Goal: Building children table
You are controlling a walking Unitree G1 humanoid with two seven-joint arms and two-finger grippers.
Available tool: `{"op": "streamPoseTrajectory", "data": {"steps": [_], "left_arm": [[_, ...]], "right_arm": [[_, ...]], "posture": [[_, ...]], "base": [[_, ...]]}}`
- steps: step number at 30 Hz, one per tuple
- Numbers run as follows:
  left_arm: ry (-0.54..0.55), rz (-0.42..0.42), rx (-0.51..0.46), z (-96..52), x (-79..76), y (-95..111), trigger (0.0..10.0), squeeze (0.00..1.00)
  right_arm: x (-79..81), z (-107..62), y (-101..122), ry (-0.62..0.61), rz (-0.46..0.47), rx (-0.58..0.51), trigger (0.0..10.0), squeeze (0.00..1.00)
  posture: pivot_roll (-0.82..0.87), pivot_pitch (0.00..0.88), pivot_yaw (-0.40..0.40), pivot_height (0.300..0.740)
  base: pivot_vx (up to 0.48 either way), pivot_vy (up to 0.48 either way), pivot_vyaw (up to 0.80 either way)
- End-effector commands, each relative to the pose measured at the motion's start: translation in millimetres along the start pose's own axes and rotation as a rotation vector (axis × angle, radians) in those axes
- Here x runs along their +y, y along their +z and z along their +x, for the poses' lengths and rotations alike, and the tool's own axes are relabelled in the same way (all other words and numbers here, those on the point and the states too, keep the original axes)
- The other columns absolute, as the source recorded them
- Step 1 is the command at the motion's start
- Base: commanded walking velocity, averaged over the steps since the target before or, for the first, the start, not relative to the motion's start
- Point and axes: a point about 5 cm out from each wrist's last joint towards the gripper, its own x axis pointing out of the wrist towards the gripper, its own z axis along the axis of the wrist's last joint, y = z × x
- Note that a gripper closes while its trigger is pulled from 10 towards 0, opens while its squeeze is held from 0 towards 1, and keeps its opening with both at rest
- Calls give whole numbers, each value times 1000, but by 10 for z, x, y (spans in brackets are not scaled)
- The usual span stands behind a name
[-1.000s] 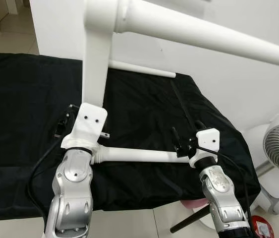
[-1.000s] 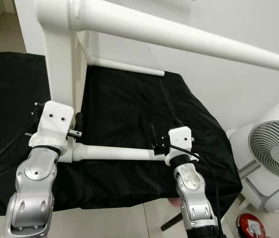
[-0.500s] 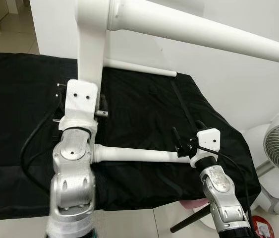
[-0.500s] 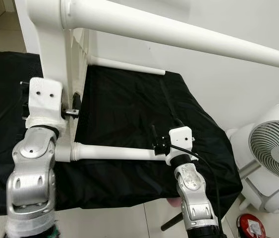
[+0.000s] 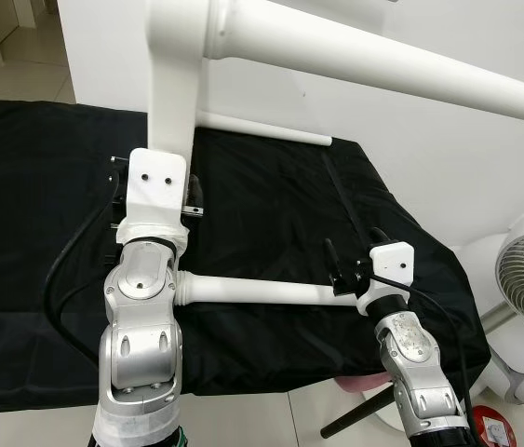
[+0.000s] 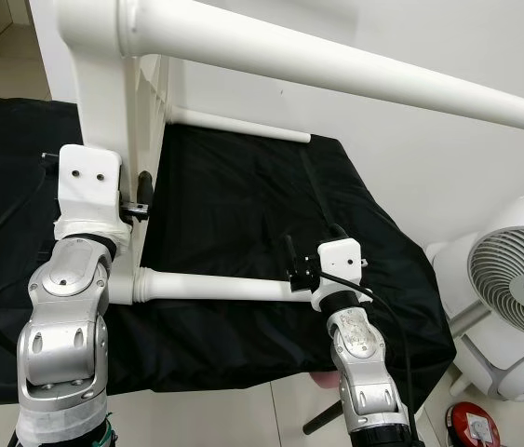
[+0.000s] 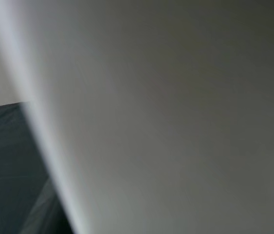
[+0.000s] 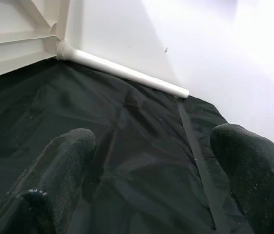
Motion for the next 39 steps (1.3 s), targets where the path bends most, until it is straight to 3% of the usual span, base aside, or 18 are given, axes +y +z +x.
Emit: {"op": "streamPoseTrajectory", "data": {"steps": [1,11,14,21,23,25,28,31,34,37,39], "left_arm": [[157,-20,20,2,49,-36,0,0],[117,39,-31,27,119,12,0,0],[69,93,-73,21,254,35,0,0],[99,164,-97,2,506,66,0,0],[115,184,-102,1,558,81,0,0],[180,230,-110,0,724,117,0,0],[195,243,-112,0,769,123,0,0],[265,291,-108,2,950,151,0,0],[286,304,-109,1,1004,167,0,0],[401,355,-115,-37,1211,245,0,0],[423,368,-115,-49,1245,257,0,0]], "right_arm": [[-60,-40,-41,-26,-17,16,10000,0],[-57,-71,-54,-29,-19,23,10000,0],[-55,-95,-66,-31,-20,29,10000,0],[-74,-112,-76,-38,-23,33,10000,0],[-85,-117,-78,-40,-25,34,10000,0],[-88,-115,-77,-41,-27,34,10000,0],[-94,-115,-77,-41,-27,35,10000,0],[-104,-114,-76,-40,-31,36,10000,0],[-108,-113,-75,-39,-32,36,10000,0],[-107,-108,-76,-33,-36,38,10000,0],[-110,-108,-76,-32,-36,38,10000,0]], "posture": [[15,0,-178,740],[19,0,-172,740],[23,0,-166,740],[25,0,-166,740],[24,0,-167,740],[24,0,-172,740],[25,0,-175,740],[27,0,-181,740],[27,0,-182,740],[30,0,-190,740],[29,0,-191,740]], "base": [[0,0,0],[0,0,0],[0,0,0],[0,0,0],[0,0,0],[0,0,0],[0,0,0],[0,0,0],[0,0,0],[0,0,0],[0,0,0]]}}
